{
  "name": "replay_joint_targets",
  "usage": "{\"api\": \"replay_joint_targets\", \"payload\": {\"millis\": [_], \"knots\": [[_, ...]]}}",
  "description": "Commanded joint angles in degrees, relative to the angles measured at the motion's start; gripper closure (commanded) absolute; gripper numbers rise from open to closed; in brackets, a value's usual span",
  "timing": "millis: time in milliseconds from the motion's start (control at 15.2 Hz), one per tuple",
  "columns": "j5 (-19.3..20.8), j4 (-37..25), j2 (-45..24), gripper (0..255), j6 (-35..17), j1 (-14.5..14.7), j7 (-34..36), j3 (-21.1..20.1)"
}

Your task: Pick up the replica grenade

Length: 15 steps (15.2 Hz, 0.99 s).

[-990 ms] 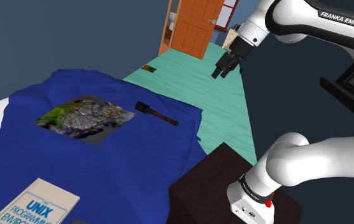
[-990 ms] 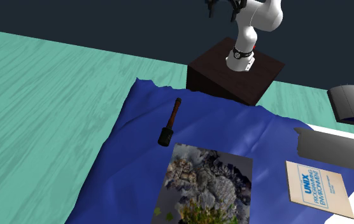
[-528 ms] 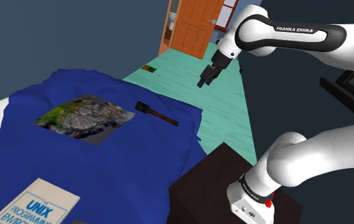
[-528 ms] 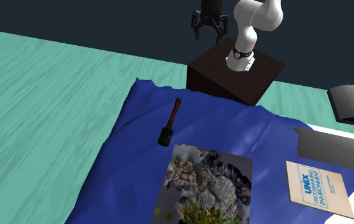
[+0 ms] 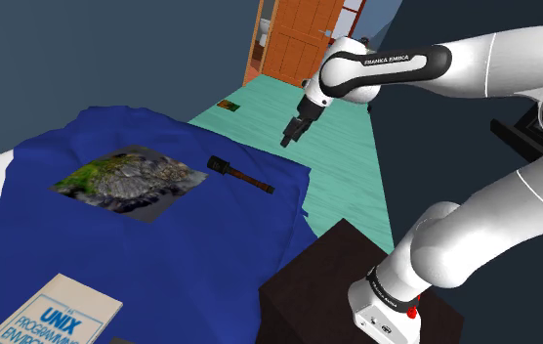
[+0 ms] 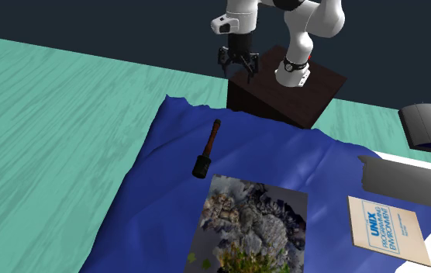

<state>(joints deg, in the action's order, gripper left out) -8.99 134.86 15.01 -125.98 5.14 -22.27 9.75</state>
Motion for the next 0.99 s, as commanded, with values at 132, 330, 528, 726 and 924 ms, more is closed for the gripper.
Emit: {"api": "replay_joint_targets", "payload": {"millis": [132,330,528,726,924], "knots": [[-2.23,-2.87,-8.90,0,-4.85,0.86,-5.17,1.02],[-4.29,-5.85,-15.67,0,-7.67,1.26,-8.81,1.18],[-6.35,-9.48,-22.49,0,-9.92,1.23,-12.29,0.84],[-8.10,-13.72,-29.30,0,-11.61,0.82,-15.39,0.08],[-9.31,-18.57,-36.09,0,-12.80,0.19,-17.97,-0.93]]}}
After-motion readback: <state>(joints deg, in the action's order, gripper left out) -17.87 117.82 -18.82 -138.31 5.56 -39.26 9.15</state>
